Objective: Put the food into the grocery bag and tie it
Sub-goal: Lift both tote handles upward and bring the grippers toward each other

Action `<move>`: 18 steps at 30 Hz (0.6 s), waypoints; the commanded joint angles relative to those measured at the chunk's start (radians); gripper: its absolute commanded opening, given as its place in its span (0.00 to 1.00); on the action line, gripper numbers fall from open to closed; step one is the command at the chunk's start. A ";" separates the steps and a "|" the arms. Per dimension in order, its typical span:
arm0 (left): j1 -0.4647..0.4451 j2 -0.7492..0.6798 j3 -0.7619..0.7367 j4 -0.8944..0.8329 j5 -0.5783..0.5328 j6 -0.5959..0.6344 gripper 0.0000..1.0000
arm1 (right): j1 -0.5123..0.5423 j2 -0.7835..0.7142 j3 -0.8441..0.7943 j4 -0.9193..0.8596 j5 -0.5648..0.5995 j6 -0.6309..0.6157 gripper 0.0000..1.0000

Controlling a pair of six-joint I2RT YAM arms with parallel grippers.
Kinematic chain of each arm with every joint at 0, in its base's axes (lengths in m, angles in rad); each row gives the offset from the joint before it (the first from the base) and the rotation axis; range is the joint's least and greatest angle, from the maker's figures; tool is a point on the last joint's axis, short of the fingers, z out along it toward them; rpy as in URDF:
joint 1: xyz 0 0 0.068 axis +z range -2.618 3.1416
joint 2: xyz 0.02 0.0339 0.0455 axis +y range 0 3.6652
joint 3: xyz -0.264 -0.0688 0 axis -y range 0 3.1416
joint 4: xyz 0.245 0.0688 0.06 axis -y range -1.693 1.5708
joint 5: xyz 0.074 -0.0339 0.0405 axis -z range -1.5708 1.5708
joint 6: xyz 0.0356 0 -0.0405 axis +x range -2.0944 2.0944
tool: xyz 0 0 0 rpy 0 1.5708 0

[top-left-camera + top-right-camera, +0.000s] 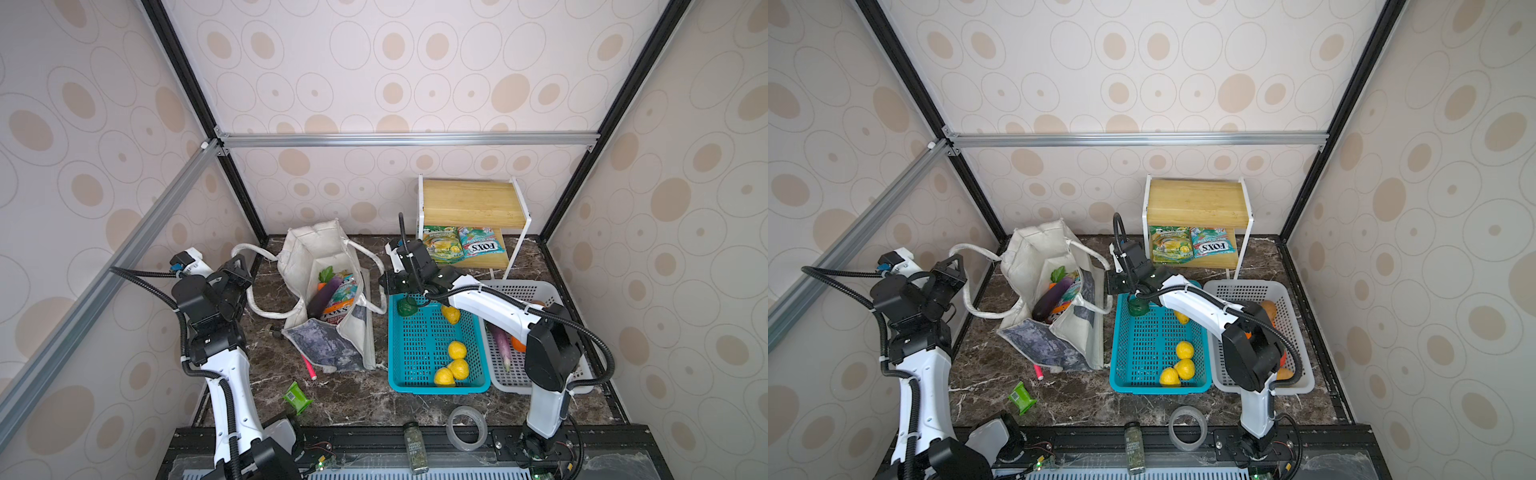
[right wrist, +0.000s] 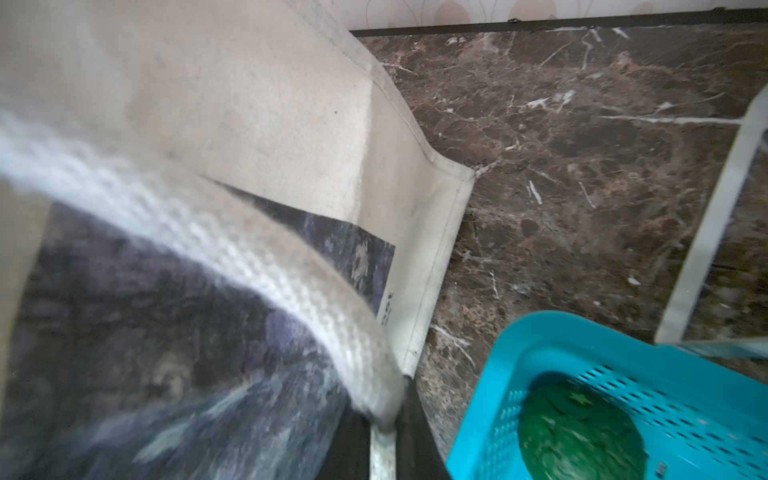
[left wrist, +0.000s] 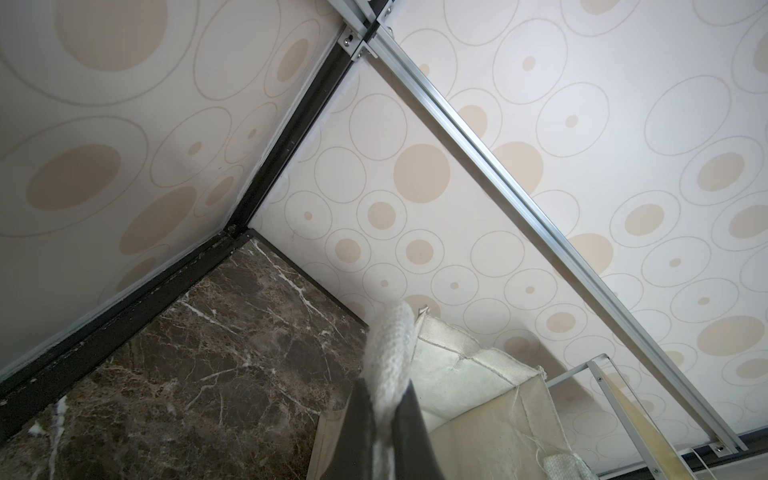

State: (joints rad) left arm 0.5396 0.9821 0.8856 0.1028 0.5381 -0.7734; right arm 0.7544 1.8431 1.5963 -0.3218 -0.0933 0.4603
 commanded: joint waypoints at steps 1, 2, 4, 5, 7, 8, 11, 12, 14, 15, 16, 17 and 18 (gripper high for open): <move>-0.042 -0.002 0.115 0.050 0.043 0.014 0.00 | 0.001 -0.095 0.095 -0.145 0.020 -0.070 0.10; -0.066 -0.002 0.129 0.035 0.045 0.026 0.00 | 0.002 -0.094 0.119 -0.170 0.001 -0.078 0.09; -0.124 -0.006 0.150 0.011 0.042 0.046 0.00 | 0.001 -0.085 0.169 -0.222 -0.079 -0.088 0.08; -0.144 -0.009 0.157 -0.002 0.037 0.054 0.00 | 0.002 -0.077 0.199 -0.255 -0.102 -0.093 0.08; -0.182 -0.017 0.180 -0.025 0.025 0.073 0.00 | 0.001 -0.062 0.275 -0.342 -0.128 -0.105 0.08; -0.198 -0.017 0.190 -0.031 0.024 0.075 0.00 | 0.001 -0.059 0.305 -0.367 -0.136 -0.109 0.08; -0.288 0.004 0.209 -0.030 0.024 0.069 0.00 | 0.006 -0.059 0.356 -0.374 -0.176 -0.102 0.08; -0.325 0.013 0.213 -0.028 0.021 0.068 0.00 | 0.012 -0.059 0.366 -0.361 -0.189 -0.098 0.08; -0.393 0.019 0.206 -0.003 0.009 0.056 0.00 | 0.017 -0.051 0.370 -0.311 -0.225 -0.072 0.07; -0.427 0.022 0.198 0.021 0.007 0.040 0.00 | 0.019 -0.044 0.374 -0.287 -0.241 -0.056 0.06; -0.460 0.029 0.196 0.040 0.008 0.035 0.00 | 0.028 -0.034 0.379 -0.261 -0.256 -0.047 0.05; -0.483 0.038 0.204 0.038 0.009 0.039 0.00 | 0.039 -0.027 0.381 -0.236 -0.273 -0.050 0.05; -0.508 0.051 0.219 0.019 -0.002 0.050 0.00 | 0.048 -0.018 0.380 -0.199 -0.295 -0.047 0.05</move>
State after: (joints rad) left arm 0.0780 1.0210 1.0386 0.0498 0.5407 -0.7261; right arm 0.7685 1.7985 1.9465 -0.6044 -0.2943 0.3965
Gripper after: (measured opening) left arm 0.072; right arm 0.099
